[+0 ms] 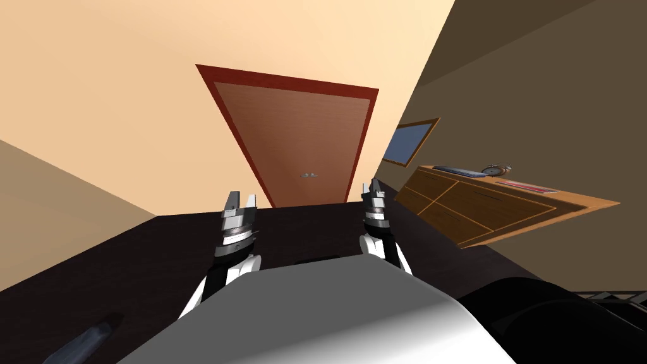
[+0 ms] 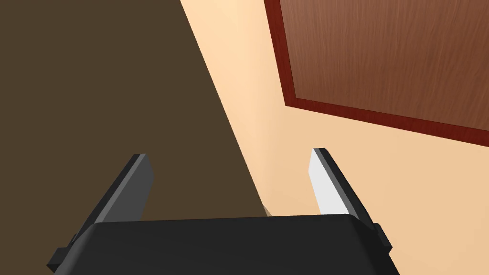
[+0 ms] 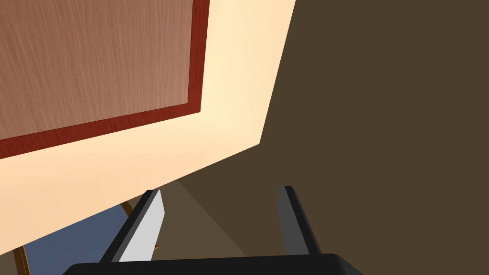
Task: Pull the door open
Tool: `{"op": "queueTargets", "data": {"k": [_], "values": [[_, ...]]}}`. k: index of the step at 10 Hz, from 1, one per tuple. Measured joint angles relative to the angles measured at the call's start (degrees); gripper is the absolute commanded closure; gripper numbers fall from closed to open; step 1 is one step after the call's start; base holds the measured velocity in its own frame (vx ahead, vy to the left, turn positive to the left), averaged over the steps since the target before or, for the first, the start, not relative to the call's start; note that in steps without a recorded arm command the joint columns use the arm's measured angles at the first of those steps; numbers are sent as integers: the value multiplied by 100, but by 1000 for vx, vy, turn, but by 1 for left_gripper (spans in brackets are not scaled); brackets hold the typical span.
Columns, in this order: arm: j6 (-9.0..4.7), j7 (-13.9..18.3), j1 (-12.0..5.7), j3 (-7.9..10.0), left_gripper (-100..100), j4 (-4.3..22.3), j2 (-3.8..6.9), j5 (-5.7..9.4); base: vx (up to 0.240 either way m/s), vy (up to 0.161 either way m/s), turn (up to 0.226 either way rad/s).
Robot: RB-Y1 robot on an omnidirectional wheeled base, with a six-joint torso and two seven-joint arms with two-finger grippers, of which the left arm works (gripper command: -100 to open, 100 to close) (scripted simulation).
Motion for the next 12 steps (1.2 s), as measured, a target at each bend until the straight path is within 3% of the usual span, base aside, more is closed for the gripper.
{"op": "queueTargets", "data": {"k": [12], "values": [[-228, 311, -339, 135, -100, 1504, 275, 116, 126, -15, -46]]}}
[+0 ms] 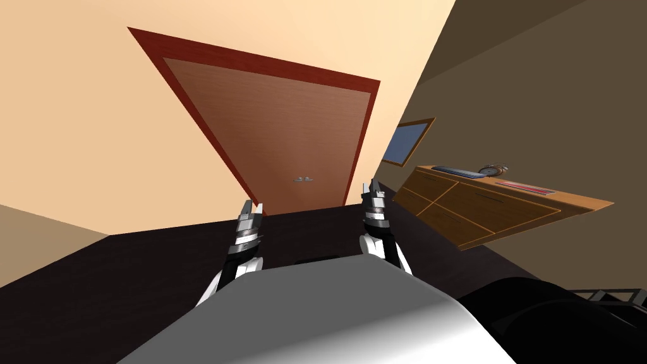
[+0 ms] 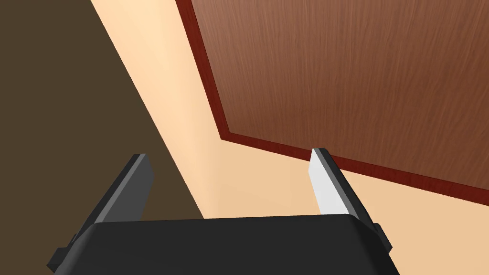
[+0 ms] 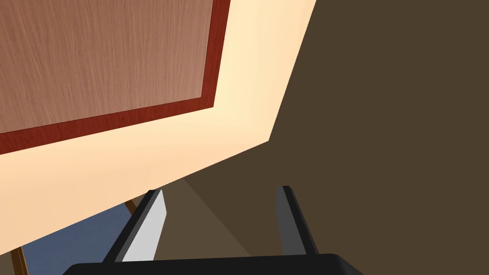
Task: Pull the door open
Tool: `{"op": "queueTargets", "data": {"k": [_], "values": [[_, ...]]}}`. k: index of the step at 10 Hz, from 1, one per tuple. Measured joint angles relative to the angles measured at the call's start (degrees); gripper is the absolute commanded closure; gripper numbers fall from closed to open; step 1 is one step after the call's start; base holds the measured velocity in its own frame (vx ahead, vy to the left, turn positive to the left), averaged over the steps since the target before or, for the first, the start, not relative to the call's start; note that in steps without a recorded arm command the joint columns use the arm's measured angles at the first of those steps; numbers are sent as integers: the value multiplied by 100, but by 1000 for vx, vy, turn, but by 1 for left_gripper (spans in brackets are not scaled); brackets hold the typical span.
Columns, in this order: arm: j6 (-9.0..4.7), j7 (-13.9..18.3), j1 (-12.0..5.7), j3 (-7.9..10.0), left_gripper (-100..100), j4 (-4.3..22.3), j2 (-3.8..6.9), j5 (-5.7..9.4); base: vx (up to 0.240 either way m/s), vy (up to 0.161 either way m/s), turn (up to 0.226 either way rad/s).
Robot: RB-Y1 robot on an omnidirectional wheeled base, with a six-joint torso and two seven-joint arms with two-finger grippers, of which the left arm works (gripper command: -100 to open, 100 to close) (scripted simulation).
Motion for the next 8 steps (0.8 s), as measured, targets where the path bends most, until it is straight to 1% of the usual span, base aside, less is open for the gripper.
{"op": "queueTargets", "data": {"k": [2, 3, 5, 6, 7, 8], "values": [[-11, 24, -49, 2, -100, 193, 15, 6, 97, -13, -42], [-32, 48, -68, 13, -100, 312, 35, 16, 110, 4, -44], [-29, 112, -128, 55, -100, 511, 90, 46, 92, -12, -44], [-79, 138, -152, 65, -100, 667, 109, 55, 93, -12, -56], [-134, 158, -135, 58, -100, 778, 112, 56, 110, -6, -39], [-163, 168, -153, 53, -100, 888, 110, 56, 106, -12, -41]]}}
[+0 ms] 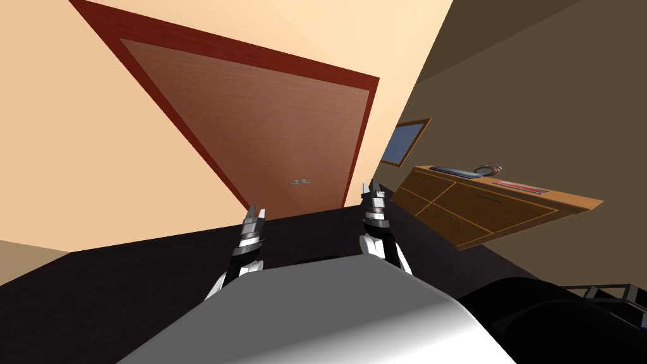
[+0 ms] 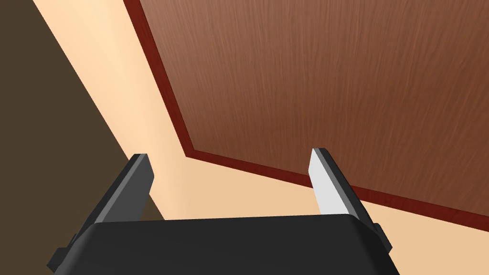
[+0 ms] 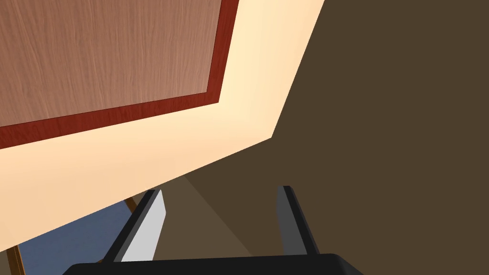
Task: Pull the door open
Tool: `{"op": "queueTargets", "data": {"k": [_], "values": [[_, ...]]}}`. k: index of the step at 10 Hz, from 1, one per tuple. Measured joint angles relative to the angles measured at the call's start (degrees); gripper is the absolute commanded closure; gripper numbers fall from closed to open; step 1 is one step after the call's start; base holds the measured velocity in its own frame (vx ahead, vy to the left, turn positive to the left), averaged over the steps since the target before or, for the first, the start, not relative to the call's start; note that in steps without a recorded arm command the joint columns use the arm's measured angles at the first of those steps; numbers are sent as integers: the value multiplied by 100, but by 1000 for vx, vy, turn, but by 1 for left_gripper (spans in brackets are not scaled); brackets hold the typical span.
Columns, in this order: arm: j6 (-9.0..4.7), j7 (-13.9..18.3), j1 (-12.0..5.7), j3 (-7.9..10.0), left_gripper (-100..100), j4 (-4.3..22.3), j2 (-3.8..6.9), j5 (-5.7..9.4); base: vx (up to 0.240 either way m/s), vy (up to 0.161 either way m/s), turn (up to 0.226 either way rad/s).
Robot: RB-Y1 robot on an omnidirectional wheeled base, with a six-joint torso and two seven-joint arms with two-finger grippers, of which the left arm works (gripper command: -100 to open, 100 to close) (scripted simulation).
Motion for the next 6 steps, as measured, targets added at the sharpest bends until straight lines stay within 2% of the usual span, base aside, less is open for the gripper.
{"op": "queueTargets", "data": {"k": [2, 6], "values": [[2, 40, -95, 31, -100, 239, 35, 21, 99, -7, -45], [-78, 157, -217, 91, -100, 751, 123, 69, 107, -14, -46]]}}
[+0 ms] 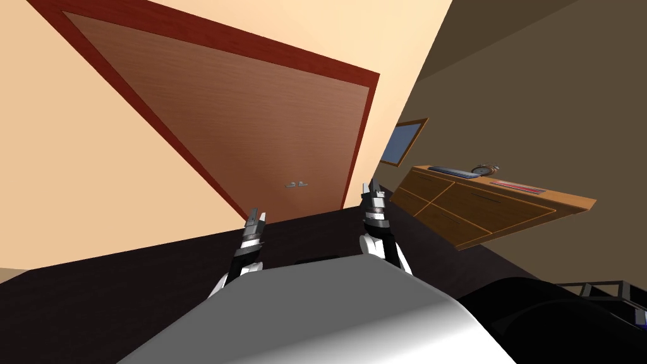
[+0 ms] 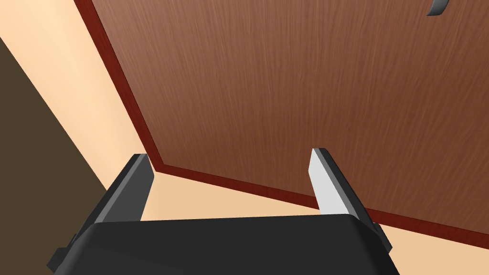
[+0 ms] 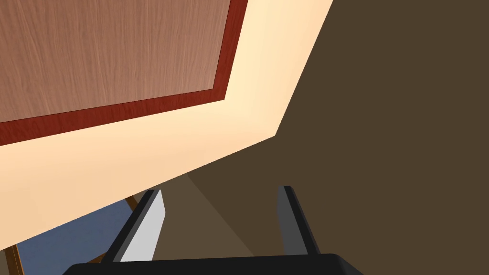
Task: Pull the door open
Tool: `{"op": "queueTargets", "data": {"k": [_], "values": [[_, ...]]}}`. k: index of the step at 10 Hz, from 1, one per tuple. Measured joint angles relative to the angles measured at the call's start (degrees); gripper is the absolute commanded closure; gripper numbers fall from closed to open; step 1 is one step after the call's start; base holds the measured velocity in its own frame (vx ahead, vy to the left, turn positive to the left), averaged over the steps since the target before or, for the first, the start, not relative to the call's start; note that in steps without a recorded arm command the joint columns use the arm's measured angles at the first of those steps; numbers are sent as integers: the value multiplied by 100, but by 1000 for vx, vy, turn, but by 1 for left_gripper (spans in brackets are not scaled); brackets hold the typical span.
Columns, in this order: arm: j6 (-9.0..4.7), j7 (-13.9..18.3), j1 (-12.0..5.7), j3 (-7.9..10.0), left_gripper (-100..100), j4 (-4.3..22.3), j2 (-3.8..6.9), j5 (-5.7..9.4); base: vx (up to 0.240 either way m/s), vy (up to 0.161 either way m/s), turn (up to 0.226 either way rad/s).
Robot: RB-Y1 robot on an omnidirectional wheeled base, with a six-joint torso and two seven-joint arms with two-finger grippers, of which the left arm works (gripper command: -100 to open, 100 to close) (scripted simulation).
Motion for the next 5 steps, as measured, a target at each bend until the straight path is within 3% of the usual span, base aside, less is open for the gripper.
{"op": "queueTargets", "data": {"k": [5], "values": [[-59, 131, -85, 51, -100, 525, 78, 48, 100, -5, -45]]}}
